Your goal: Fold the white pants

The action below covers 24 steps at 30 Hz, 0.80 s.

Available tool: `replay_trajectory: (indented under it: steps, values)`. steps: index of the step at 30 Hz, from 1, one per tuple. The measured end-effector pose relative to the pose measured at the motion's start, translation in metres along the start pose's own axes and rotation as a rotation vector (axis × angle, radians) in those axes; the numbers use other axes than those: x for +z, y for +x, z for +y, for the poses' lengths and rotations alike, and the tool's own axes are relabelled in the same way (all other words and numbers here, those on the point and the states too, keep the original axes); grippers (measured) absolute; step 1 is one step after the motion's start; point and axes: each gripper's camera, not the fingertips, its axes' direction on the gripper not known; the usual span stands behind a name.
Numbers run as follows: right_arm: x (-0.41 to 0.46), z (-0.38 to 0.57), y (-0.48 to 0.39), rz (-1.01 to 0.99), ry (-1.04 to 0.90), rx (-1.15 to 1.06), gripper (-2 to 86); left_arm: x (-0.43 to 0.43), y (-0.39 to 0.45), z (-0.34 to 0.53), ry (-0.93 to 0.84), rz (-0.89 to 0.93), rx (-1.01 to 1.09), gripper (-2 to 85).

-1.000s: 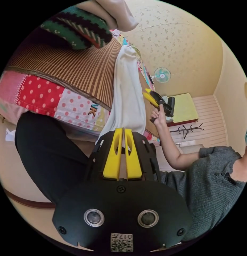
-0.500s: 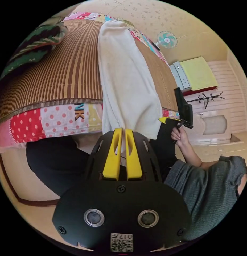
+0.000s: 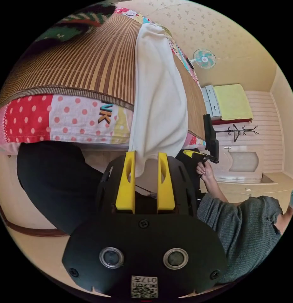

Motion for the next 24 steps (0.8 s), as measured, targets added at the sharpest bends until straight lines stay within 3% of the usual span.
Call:
replay_trajectory:
  steps: [4,8,16,24]
  values:
    - [0.007,-0.014,0.005,0.008,0.013,0.021,13.0,-0.002,-0.015,-0.014,0.027,-0.005,-0.011,15.5]
    - [0.016,-0.021,-0.025,0.071,0.057,-0.058,12.1,0.01,-0.013,-0.029,-0.047,0.087,0.028,10.3]
    - [0.034,-0.025,-0.028,0.124,0.041,0.109,11.5,0.028,-0.002,-0.028,-0.074,0.005,-0.044,8.5]
    - [0.068,-0.017,-0.021,0.085,-0.02,0.038,6.0,0.033,0.005,-0.029,-0.118,-0.069,-0.036,6.5]
